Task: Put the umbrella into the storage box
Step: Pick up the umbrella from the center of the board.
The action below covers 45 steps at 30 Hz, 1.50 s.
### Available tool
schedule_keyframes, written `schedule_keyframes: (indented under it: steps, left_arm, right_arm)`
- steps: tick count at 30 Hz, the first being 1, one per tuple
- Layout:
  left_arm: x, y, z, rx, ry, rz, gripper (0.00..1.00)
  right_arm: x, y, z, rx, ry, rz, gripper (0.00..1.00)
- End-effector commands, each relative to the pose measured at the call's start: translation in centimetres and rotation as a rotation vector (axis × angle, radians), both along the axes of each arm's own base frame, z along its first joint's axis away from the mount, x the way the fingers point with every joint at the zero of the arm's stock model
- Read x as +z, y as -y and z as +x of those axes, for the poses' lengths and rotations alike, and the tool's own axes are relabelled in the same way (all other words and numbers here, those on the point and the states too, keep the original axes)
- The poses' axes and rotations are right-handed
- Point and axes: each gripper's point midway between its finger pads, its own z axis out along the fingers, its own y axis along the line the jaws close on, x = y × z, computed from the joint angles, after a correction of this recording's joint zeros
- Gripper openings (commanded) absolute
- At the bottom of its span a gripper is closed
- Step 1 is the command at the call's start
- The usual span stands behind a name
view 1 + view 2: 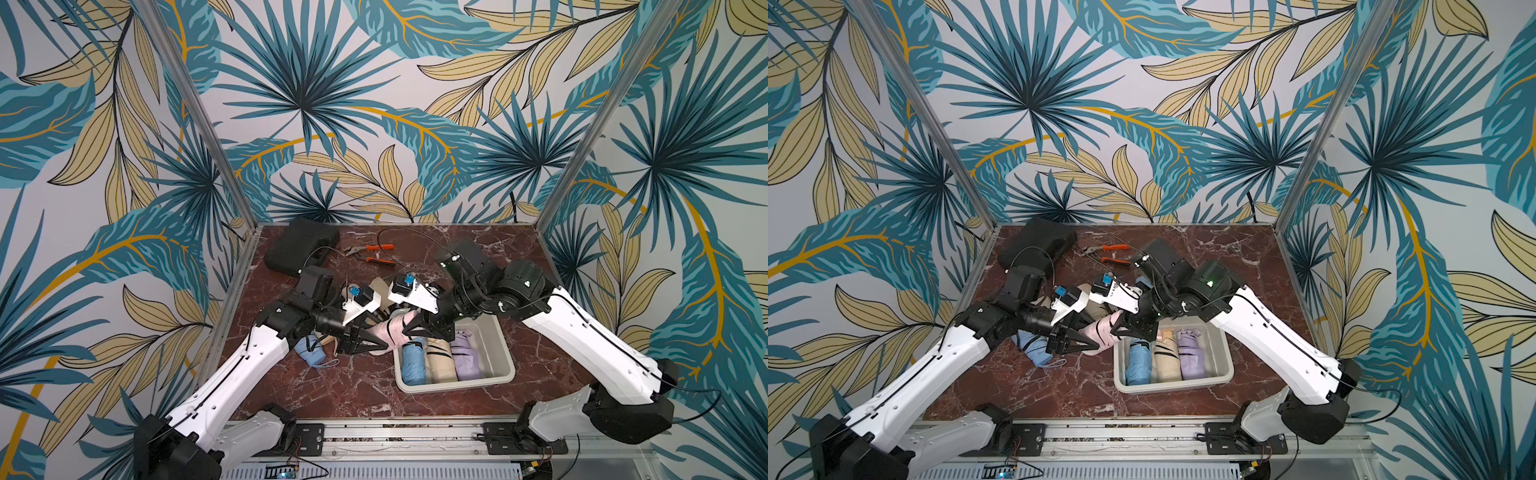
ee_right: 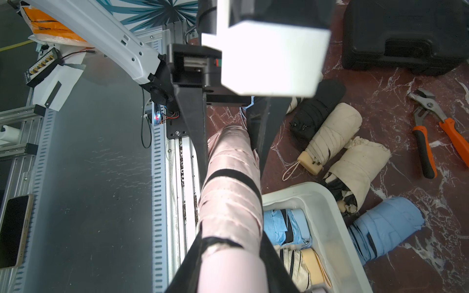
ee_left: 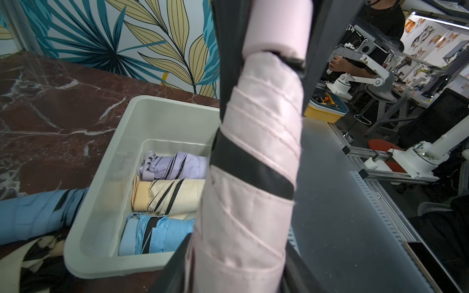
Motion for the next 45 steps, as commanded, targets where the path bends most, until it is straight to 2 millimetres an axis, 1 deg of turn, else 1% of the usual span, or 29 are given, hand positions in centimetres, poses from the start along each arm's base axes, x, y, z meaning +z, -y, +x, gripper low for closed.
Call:
schedule_keyframes:
  steps: [1, 2, 3, 4, 6, 7, 9, 11, 12, 13, 14, 15, 17, 19, 21, 22, 24, 26, 33, 37, 38, 39, 41, 45]
  left_arm:
    - [0.6, 0.1, -0.2, -0.012, -0.007, -0.014, 0.35]
    - [0.7, 0.2, 0.0, -0.006, -0.01, -0.018, 0.3]
    - [0.9, 0.3, 0.2, -0.001, -0.005, -0.024, 0.3]
    - [0.9, 0.4, 0.3, 0.002, -0.003, -0.028, 0.29]
    - [1.1, 0.5, 0.8, 0.019, 0.009, -0.039, 0.28]
    - [1.2, 0.6, 1.1, 0.029, 0.011, -0.042, 0.26]
    - [1.4, 0.8, 1.8, 0.05, 0.025, -0.062, 0.22]
    - [2.0, 1.2, 2.6, 0.078, 0.038, -0.104, 0.2]
    - [2.4, 1.4, 3.3, 0.104, 0.048, -0.131, 0.16]
    - [2.6, 1.6, 3.9, 0.128, 0.05, -0.155, 0.15]
    - [2.9, 1.7, 4.8, 0.172, 0.065, -0.184, 0.17]
    - [3.3, 1.7, 5.9, 0.232, 0.076, -0.219, 0.15]
    - [4.2, 1.7, 7.5, 0.322, 0.085, -0.295, 0.18]
    - [4.7, 1.7, 9.1, 0.404, 0.075, -0.346, 0.16]
    - [5.0, 1.8, 10.5, 0.48, 0.069, -0.373, 0.12]
    - [5.1, 1.9, 10.9, 0.501, 0.071, -0.381, 0.12]
    - [5.2, 2.2, 11.5, 0.549, 0.082, -0.397, 0.13]
    - [5.1, 2.7, 11.9, 0.586, 0.083, -0.41, 0.13]
    - [4.6, 2.9, 12.6, 0.66, 0.059, -0.439, 0.13]
    - [4.2, 3.0, 12.6, 0.672, 0.055, -0.432, 0.14]
    - [4.2, 3.1, 12.6, 0.672, 0.055, -0.433, 0.15]
    - [4.2, 3.1, 12.6, 0.674, 0.053, -0.434, 0.15]
    - [4.4, 3.1, 12.6, 0.678, 0.056, -0.437, 0.16]
    - [4.5, 3.1, 12.7, 0.684, 0.061, -0.441, 0.18]
  right_arm:
    - [2.6, -0.7, 2.3, -0.085, 0.104, 0.082, 0.0]
    - [2.9, -0.6, 2.9, -0.122, 0.117, 0.089, 0.0]
    - [3.2, -0.5, 3.4, -0.157, 0.131, 0.102, 0.0]
    - [3.4, -0.5, 3.8, -0.189, 0.139, 0.114, 0.04]
    - [3.9, -0.1, 4.8, -0.261, 0.158, 0.131, 0.45]
    - [4.2, 0.2, 5.1, -0.297, 0.165, 0.14, 0.53]
    - [4.9, 1.1, 6.1, -0.396, 0.184, 0.155, 0.75]
    - [5.5, 2.5, 7.1, -0.51, 0.213, 0.172, 0.86]
    - [6.0, 3.5, 7.6, -0.586, 0.229, 0.19, 0.91]
    - [6.3, 4.2, 7.9, -0.633, 0.237, 0.212, 0.93]
    - [6.5, 4.9, 8.1, -0.689, 0.243, 0.238, 0.93]
    - [7.0, 5.9, 8.4, -0.759, 0.244, 0.282, 0.93]
    - [7.5, 7.1, 8.5, -0.859, 0.221, 0.381, 0.93]
    - [7.2, 7.7, 8.6, -0.944, 0.171, 0.493, 0.93]
    - [6.1, 7.7, 8.8, -1.0, 0.118, 0.573, 0.93]
    - [5.5, 7.6, 9.0, -1.02, 0.095, 0.59, 0.93]
    - [4.5, 7.1, 9.4, -1.045, 0.051, 0.598, 0.96]
    - [3.7, 6.0, 9.8, -1.044, 0.012, 0.598, 0.98]
    - [2.9, 2.3, 11.6, -0.987, -0.009, 0.609, 0.99]
    - [2.5, 1.3, 12.9, -0.997, 0.016, 0.606, 0.99]
    - [2.1, 1.1, 13.1, -0.997, 0.016, 0.595, 0.99]
    - [2.8, 0.7, 13.5, -0.994, 0.023, 0.631, 0.99]
    - [2.4, 0.3, 14.1, -1.001, 0.038, 0.623, 0.97]
    - [2.6, -0.4, 15.2, -1.008, 0.072, 0.64, 0.92]
